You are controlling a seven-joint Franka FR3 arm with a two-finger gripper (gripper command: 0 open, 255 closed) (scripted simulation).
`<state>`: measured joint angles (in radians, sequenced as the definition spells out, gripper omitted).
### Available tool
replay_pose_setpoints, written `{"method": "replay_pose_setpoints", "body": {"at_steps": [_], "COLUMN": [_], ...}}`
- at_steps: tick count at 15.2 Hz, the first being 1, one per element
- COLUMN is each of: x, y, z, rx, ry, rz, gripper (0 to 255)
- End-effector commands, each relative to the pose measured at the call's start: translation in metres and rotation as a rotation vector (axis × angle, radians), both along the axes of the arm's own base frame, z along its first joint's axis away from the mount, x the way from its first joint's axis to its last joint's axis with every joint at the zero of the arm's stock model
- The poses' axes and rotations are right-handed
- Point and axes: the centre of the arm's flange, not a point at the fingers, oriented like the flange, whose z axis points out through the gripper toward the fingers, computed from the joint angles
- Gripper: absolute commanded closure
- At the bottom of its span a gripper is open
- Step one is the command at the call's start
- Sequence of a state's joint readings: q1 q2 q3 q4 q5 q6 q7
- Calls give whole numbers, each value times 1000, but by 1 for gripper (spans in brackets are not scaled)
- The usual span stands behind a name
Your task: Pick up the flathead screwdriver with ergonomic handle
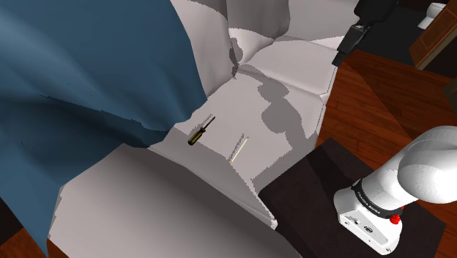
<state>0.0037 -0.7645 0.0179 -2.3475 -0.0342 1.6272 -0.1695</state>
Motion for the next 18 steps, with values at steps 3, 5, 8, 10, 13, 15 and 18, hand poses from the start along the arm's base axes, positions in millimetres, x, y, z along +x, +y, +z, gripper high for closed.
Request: {"method": "replay_pose_setpoints", "body": {"at_steps": [3, 5, 8, 10, 13, 15, 18], "x": [8, 16, 30, 41, 57, 69, 88], "y": [16, 31, 54, 69, 91, 104, 124], "z": [-19, -38, -67, -86, -114, -133, -161], "rx": [5, 11, 19, 25, 33, 38, 46], "ry": [0, 0, 0, 0, 0, 0, 0], "rz": [-44, -88, -154, -198, -264, -308, -374], "gripper": [0, 0, 0, 0, 0, 0, 0]}}
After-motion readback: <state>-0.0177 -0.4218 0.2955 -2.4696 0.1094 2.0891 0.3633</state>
